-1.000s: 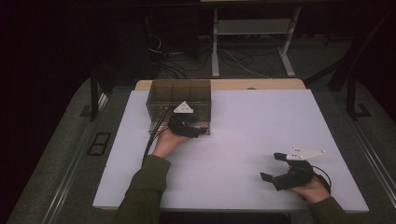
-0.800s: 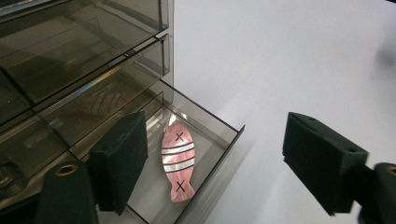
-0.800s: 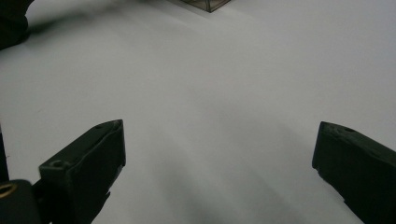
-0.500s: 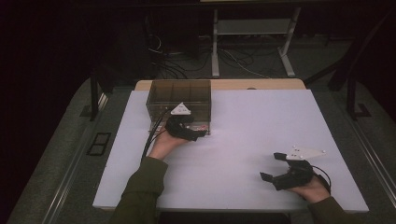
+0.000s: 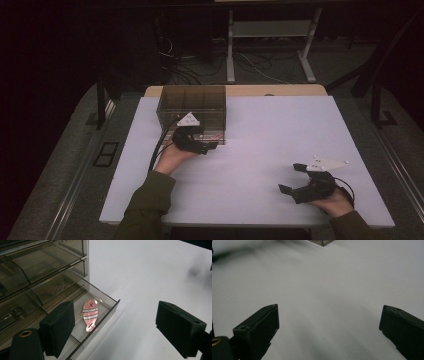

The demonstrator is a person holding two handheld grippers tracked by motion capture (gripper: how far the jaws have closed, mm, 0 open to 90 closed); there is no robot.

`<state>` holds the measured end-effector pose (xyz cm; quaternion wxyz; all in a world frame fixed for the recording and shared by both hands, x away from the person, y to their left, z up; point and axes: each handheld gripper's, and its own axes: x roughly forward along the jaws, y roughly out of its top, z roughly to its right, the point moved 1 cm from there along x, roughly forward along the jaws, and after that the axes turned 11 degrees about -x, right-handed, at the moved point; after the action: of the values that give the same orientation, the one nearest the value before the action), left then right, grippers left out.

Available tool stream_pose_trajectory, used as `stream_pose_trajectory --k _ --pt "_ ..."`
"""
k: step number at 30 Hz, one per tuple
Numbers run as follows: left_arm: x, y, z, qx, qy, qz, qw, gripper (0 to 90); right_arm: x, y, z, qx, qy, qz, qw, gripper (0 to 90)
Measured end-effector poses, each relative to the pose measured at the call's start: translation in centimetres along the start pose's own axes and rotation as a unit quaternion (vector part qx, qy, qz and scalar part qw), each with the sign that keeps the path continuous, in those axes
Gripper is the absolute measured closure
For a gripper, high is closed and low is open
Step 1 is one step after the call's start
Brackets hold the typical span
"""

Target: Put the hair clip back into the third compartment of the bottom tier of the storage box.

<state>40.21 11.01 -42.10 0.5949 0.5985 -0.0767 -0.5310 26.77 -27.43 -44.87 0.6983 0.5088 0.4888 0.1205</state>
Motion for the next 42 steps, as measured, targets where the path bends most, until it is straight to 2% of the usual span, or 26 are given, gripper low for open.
stream_pose_trajectory --k 24,42 --pt "-2.7 -2.0 0.8 -0.002 0.005 0.010 0.9999 13.6 0.0 0.0 0.0 0.000 -0.001 -0.001 1.0000 2.1" --pt "-4.1 -3.8 1.5 -0.014 0.025 0.022 0.9994 0.8 0.0 0.0 0.1 0.002 -0.001 -0.001 1.0000 2.1"
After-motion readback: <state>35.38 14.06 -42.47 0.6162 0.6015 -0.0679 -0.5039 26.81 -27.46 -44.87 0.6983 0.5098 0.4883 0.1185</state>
